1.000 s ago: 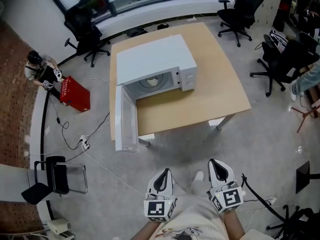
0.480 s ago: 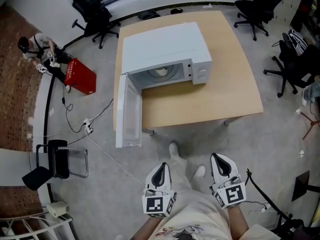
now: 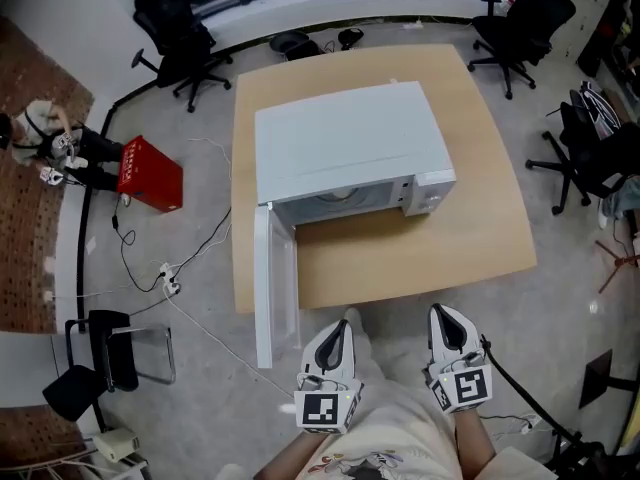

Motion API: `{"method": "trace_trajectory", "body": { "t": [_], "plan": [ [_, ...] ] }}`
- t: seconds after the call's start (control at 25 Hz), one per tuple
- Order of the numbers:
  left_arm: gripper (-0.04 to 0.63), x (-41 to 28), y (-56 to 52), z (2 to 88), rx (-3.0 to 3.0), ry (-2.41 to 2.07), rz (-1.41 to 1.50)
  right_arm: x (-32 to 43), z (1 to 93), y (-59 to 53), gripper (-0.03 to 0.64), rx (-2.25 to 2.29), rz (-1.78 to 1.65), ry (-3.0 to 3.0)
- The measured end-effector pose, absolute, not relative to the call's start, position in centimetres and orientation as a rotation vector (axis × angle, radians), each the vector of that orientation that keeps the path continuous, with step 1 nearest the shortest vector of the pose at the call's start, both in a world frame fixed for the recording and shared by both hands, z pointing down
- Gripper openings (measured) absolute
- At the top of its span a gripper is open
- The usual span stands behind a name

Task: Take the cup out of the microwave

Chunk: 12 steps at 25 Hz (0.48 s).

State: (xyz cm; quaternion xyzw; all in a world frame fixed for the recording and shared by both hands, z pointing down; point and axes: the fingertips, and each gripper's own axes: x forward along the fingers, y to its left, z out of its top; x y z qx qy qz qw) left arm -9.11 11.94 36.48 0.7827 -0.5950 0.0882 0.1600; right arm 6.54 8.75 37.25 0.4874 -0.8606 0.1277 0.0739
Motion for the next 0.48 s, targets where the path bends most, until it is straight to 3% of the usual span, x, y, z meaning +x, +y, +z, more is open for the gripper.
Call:
{"method": "trace_trajectory", "body": {
  "t": [0.48],
  "plan": [
    [0.019,-10.4,3.1,39.4,2.233,-1.753,0.249,3.7,39.3,0.4,0.008,1.478,0.377,-2.573]
  ]
}}
